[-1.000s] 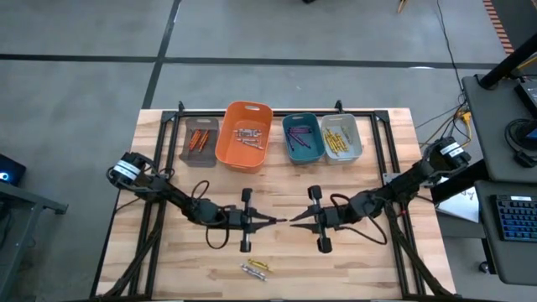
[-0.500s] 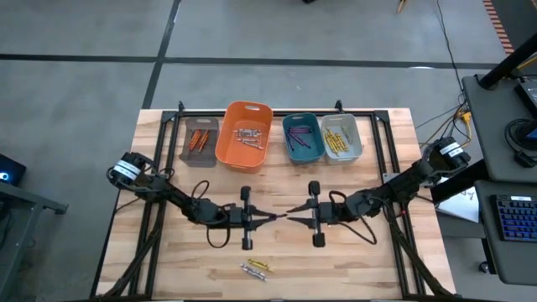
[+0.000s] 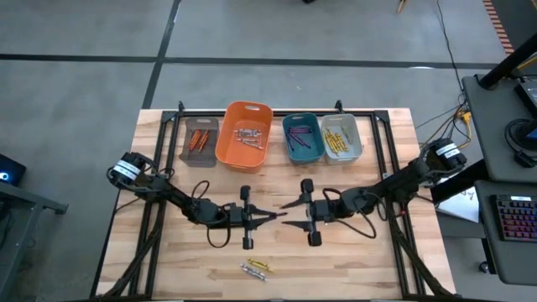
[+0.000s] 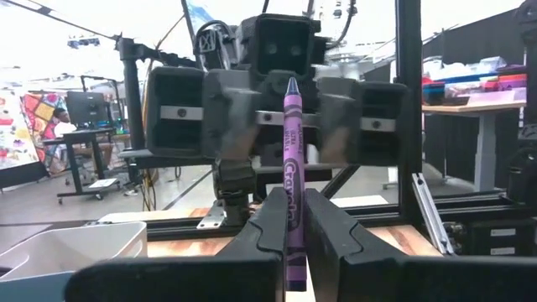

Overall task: Sort crayons
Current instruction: Put the purple crayon into the blue bin, then put the yellow crayon into the white bin

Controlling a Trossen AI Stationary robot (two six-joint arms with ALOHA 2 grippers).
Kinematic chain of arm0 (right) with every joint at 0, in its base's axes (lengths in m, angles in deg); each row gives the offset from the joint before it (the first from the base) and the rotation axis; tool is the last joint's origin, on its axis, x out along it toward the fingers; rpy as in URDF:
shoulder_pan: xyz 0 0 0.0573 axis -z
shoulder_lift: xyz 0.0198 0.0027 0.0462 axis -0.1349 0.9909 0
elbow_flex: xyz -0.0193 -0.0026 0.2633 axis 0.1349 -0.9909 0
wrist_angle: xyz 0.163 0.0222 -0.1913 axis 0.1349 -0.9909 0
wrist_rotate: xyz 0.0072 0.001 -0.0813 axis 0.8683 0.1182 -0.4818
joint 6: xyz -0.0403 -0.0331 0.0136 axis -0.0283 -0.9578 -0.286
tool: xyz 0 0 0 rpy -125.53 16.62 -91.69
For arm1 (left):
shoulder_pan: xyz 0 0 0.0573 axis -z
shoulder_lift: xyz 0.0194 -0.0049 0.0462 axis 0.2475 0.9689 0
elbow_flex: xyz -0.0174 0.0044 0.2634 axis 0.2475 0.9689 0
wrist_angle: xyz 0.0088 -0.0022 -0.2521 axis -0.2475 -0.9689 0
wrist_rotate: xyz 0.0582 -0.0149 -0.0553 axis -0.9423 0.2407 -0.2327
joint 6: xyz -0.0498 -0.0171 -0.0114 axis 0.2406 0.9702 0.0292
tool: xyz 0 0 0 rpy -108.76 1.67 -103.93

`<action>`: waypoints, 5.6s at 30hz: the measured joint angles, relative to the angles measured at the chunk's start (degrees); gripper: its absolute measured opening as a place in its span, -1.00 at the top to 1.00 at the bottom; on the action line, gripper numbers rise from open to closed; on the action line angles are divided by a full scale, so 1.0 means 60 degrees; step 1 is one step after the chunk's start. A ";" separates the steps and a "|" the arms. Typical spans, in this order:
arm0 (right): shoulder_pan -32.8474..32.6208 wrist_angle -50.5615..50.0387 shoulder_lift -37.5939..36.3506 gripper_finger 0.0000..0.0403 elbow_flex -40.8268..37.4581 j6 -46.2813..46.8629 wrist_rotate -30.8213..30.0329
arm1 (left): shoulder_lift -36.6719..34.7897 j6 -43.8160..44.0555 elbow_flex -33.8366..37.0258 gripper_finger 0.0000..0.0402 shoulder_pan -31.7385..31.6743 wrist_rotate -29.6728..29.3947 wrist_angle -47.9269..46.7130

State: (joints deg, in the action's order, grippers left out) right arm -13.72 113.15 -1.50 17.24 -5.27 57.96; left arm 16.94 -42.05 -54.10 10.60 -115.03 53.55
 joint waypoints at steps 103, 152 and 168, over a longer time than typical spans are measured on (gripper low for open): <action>0.7121 -1.5537 0.1361 0.39 0.6489 0.2300 0.0228 | -0.6295 0.1865 0.3404 0.47 -0.1189 -0.0969 -0.4392; -0.1231 -1.3078 0.0424 0.50 0.4054 0.6354 0.0160 | -0.0446 0.3306 -0.1298 0.47 0.1206 0.1765 -1.0000; -0.2062 -1.0475 0.0441 0.51 0.2630 0.7024 0.0156 | 0.0568 0.4089 -0.1758 0.22 0.1611 0.1718 -0.9960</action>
State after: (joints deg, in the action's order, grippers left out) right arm -26.10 50.29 1.14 33.02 36.88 58.90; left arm 20.34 -17.51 -64.65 20.26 -104.73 -6.21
